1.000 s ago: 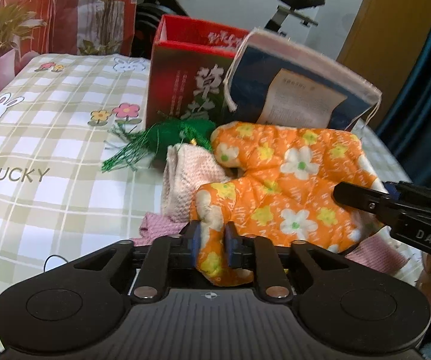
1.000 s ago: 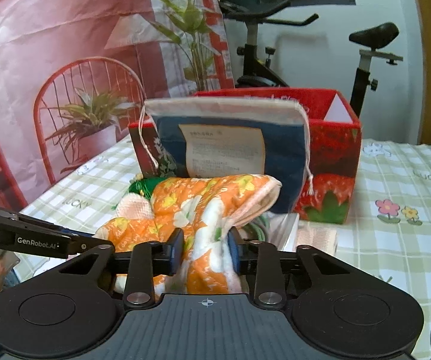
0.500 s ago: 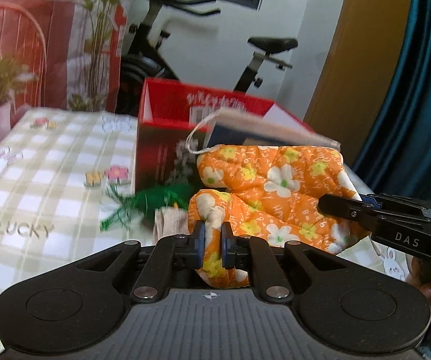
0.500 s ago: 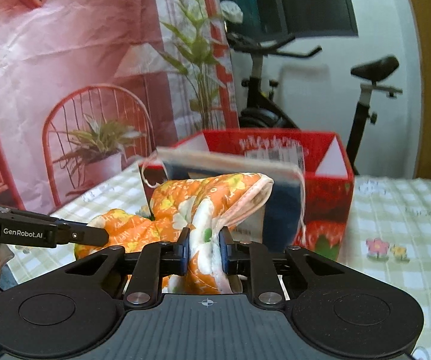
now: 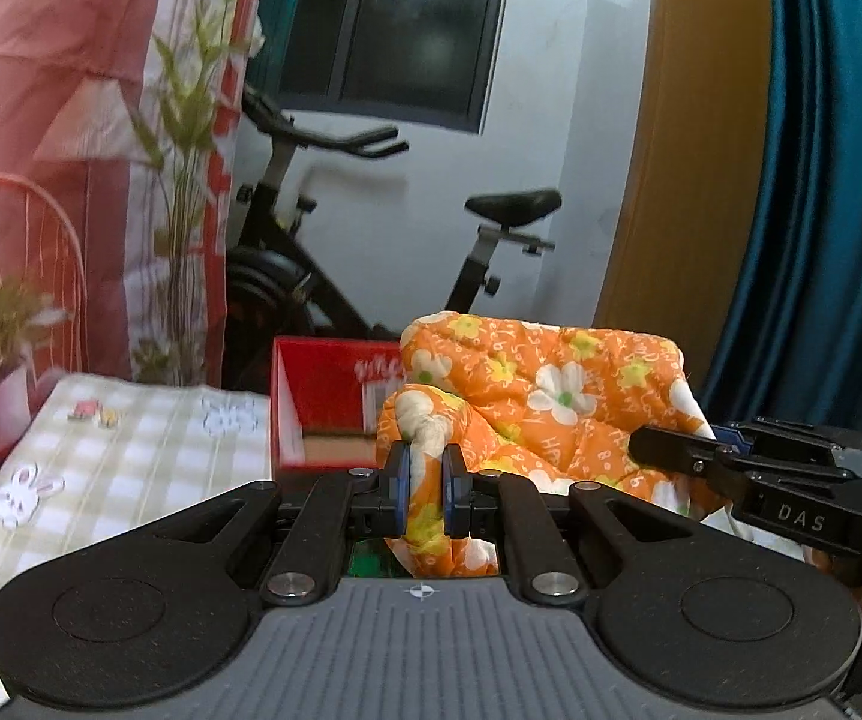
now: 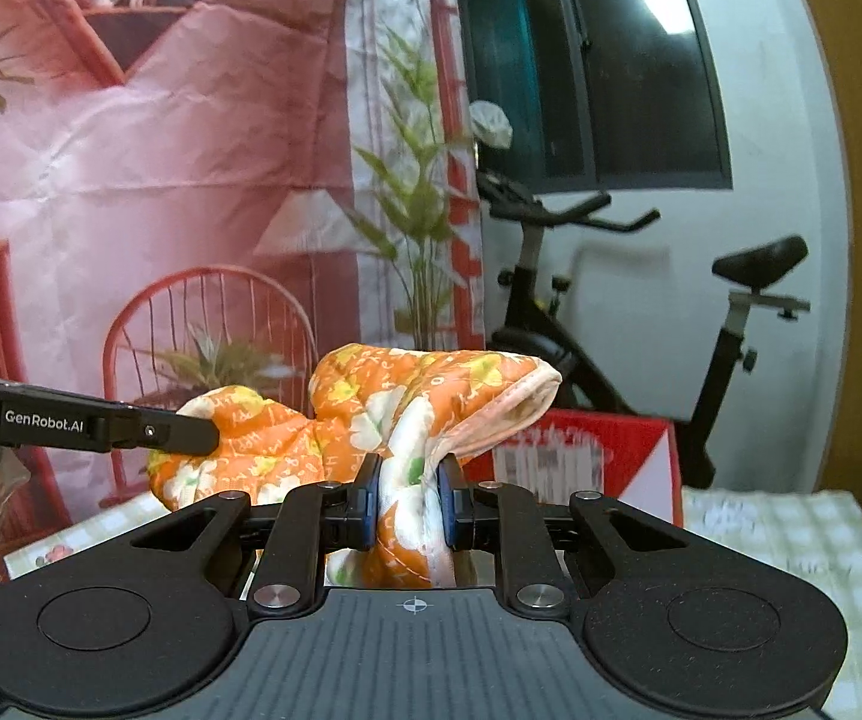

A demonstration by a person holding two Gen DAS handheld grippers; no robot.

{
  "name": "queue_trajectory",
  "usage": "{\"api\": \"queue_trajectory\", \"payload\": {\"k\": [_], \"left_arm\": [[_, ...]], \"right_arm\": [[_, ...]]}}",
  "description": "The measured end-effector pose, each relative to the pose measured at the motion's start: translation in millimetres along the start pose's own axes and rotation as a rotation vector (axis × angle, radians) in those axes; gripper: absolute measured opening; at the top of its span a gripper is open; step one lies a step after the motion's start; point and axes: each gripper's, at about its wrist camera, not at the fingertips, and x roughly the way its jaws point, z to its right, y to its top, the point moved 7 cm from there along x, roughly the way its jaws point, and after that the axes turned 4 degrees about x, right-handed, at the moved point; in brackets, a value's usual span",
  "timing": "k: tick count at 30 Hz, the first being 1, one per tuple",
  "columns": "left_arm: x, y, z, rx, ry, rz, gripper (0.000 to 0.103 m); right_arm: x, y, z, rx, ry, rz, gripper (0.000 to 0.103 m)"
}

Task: Organize soft objects
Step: 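Carry the oven mitt over the red box and lower it inside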

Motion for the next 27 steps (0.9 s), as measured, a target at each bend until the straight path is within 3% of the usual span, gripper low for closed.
{"api": "queue_trajectory", "payload": {"k": [13, 27], "left_arm": [[26.4, 42.0, -8.2, 0.008, 0.002, 0.047, 0.011], [85.9, 71.2, -22.1, 0.018, 0.001, -0.003, 0.011]], "right_arm": [[29.9, 50.1, 18.1, -0.026, 0.017, 0.012, 0.017], [96.1, 73.2, 53.2, -0.037, 0.02, -0.063, 0.017]]}}
